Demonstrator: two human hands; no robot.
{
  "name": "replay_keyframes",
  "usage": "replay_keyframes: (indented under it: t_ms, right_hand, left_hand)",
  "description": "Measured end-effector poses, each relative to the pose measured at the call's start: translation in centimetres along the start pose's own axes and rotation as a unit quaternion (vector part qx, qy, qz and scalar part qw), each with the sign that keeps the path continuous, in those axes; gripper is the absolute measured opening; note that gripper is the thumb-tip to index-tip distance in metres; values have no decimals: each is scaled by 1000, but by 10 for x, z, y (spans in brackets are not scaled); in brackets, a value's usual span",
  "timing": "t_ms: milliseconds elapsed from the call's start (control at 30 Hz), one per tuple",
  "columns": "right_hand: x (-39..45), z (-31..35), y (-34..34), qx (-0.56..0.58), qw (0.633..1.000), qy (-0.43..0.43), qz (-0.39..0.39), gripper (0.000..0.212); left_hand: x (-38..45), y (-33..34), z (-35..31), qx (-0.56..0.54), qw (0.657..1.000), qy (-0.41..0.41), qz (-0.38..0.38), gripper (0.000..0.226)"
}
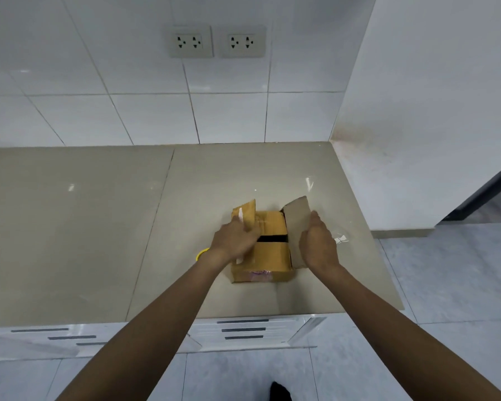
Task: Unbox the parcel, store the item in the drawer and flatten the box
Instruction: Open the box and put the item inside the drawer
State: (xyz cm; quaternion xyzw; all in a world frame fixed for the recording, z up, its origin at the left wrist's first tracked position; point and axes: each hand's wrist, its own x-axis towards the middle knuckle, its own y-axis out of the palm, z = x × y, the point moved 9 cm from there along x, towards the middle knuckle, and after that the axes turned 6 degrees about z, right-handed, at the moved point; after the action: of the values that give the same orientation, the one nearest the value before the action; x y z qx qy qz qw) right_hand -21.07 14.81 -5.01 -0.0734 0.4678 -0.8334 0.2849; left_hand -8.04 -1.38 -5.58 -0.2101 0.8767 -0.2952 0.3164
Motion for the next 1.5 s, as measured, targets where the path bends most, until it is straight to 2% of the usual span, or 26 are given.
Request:
replay_keyframes:
  t_ms: [67, 133, 233, 300, 333, 400, 467, 533, 567, 600, 667, 767, 900, 1000, 1067, 1267, 1367, 1433, 1500]
  right_hand:
    - [6, 0, 2, -53, 998, -11, -10, 59]
    - [10, 2, 1, -96, 995, -25, -25, 59]
    - [13, 1, 2, -182, 982, -30, -27, 53]
    - [12, 0, 1, -251, 967, -36, -28, 48]
    - [11, 0, 3, -289, 956, -42, -15, 45]
    - [12, 0, 16, -335, 939, -62, 44, 33]
    - [12, -2, 30, -324, 937, -65, 109, 27]
    - [13, -4, 31, -319, 939, -69, 107, 26]
    - [14, -4, 29, -331, 936, -75, 92, 25]
    - [15, -3, 27, -343, 932, -84, 75, 24]
    - [15, 6, 24, -351, 927, -120, 53, 16]
    - [14, 30, 23, -331, 924, -190, 20, 13]
    - [5, 59, 34, -274, 927, -247, 73, 27]
    - [3, 67, 48, -247, 936, -218, 126, 40]
    - [4, 71, 50, -237, 943, -198, 124, 45]
    - [7, 75, 32, -215, 953, -206, 49, 31]
    - [6, 72, 41, -246, 943, -208, 86, 26]
    - [5, 72, 40, -261, 939, -216, 62, 28]
    - [1, 75, 23, -230, 947, -225, -7, 31]
  left_hand:
    - [-4, -3, 6, -128, 991, 9, 32, 37]
    - [-5, -6, 17, -229, 972, -3, 47, 36]
    - [-4, -14, 48, -313, 949, -34, 30, 27]
    - [-5, -7, 72, -364, 928, -60, 51, 29]
    - [-4, -6, 84, -361, 928, -74, 45, 32]
    - [-4, -10, 105, -264, 959, -106, -11, 47]
    - [-5, -22, 105, -46, 992, -92, -74, 63]
    - [-10, -33, 77, 166, 973, 6, -161, 62]
    - [-17, -37, 58, 209, 953, 68, -210, 55]
    - [-22, -40, 43, 209, 943, 112, -235, 47]
    - [-20, -42, 28, 146, 957, 129, -216, 40]
    - [-4, -27, 24, 139, 980, 93, -107, 62]
    - [0, -23, 13, 229, 963, 118, -76, 78]
    - [7, -26, 7, 295, 948, 108, -42, 73]
    - [9, -27, 2, 343, 934, 100, -27, 61]
    - [12, -26, -10, 438, 893, 95, -34, 45]
    - [17, -23, -16, 474, 873, 111, -33, 44]
    - [19, -25, -18, 465, 875, 127, -35, 40]
    - [23, -32, -16, 426, 893, 138, -42, 38]
